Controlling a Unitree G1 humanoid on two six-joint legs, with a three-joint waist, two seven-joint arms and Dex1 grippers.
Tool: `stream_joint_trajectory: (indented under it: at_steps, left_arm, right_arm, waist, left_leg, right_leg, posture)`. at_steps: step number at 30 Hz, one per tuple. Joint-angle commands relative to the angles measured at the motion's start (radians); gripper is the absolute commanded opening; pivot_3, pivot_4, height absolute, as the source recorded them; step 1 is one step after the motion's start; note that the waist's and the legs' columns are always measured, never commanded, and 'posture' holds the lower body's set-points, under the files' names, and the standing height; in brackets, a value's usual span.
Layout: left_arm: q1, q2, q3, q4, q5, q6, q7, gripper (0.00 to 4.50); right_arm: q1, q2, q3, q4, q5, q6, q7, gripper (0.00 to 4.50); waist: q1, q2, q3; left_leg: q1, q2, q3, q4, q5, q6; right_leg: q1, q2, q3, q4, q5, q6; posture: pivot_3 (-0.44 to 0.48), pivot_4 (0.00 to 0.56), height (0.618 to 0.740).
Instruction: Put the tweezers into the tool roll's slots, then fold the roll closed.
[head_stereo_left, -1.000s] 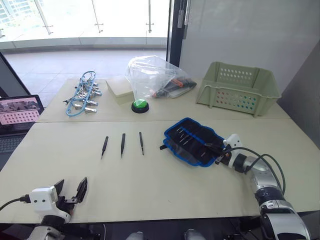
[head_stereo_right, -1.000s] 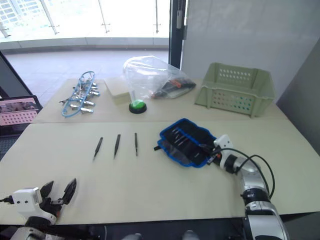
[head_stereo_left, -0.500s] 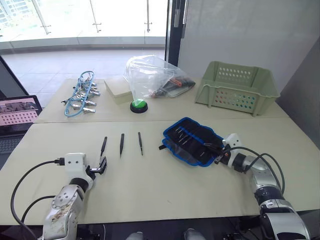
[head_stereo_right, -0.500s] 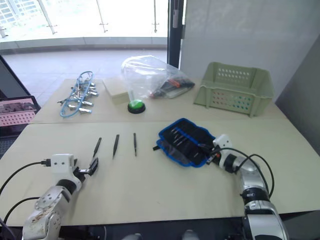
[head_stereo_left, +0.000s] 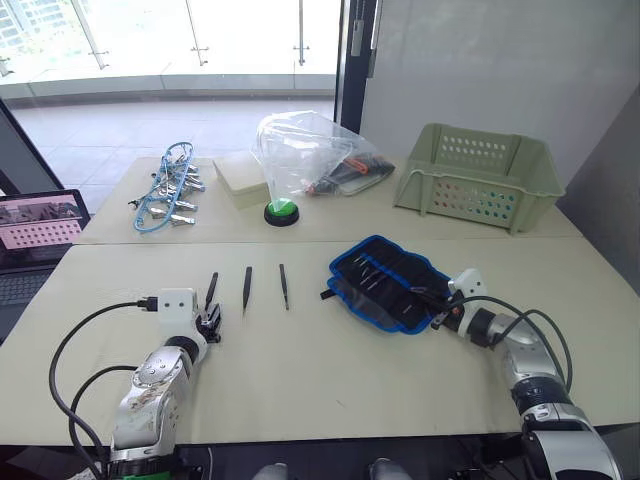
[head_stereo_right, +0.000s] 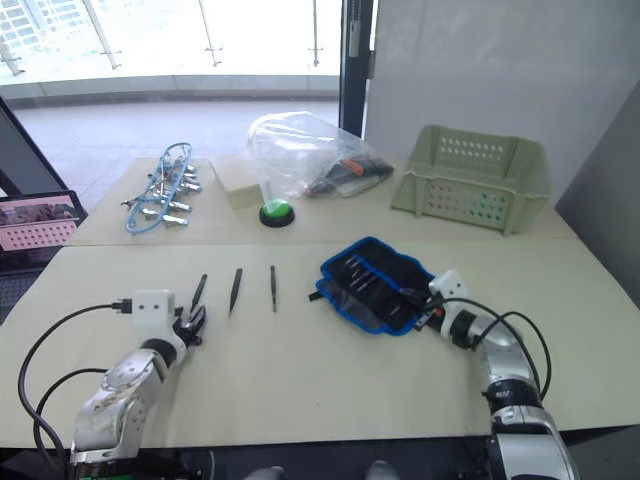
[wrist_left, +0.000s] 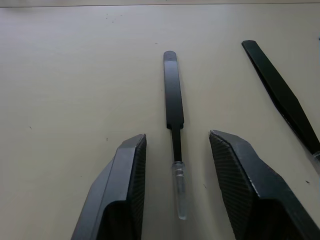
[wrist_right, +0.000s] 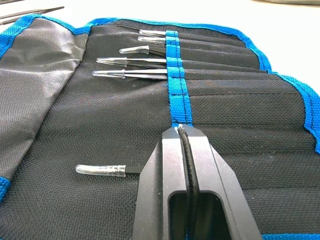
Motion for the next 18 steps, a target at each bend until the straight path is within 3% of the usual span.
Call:
stream_joint_trajectory:
  at_steps: [1,3,11,18]
  left_arm:
    - [0.001,-0.019,-0.012,0.043,0.003,-0.008,-0.003,0.64]
    - [0.007,-0.018,-0.008,0.054,0.012,-0.031,-0.004,0.03]
    - [0.013,0.027,0.043,0.022,0.028,-0.141,-0.022,0.03]
    - [-0.034,0.113,0.043,-0.06,-0.047,-0.202,-0.182,0.03]
  right_arm:
    - [0.028,-0.003,0.007,0.016,-0.024,0.028,-0.007,0.0]
    - [0.03,-0.003,0.007,0.012,-0.024,0.03,-0.008,0.0]
    - [0.024,0.0,-0.043,-0.014,0.028,0.036,-0.005,0.0]
    - [0.007,-0.004,-0.092,-0.043,0.085,0.043,0.026,0.0]
  waist:
    - [0.001,0.0,0.0]
    - [0.001,0.001,0.0]
    - [-0.001,0.001,0.0]
    - [0.0,0.004,0.005]
  left_leg:
    - [0.0,0.0,0.0,0.0,0.0,0.0]
    - [0.0,0.0,0.0,0.0,0.0,0.0]
    - [-0.001,0.0,0.0,0.0,0.0,0.0]
    - [-0.003,0.0,0.0,-0.001,0.0,0.0]
  right_leg:
    - [0.0,0.0,0.0,0.0,0.0,0.0]
    - [0.0,0.0,0.0,0.0,0.0,0.0]
    - [-0.001,0.0,0.0,0.0,0.0,0.0]
    - [-0.003,0.0,0.0,0.0,0.0,0.0]
  posture:
    - [0.0,0.15,0.74]
    - [0.0,0.15,0.74]
    - [0.0,0.15,0.74]
    - [0.0,0.15,0.74]
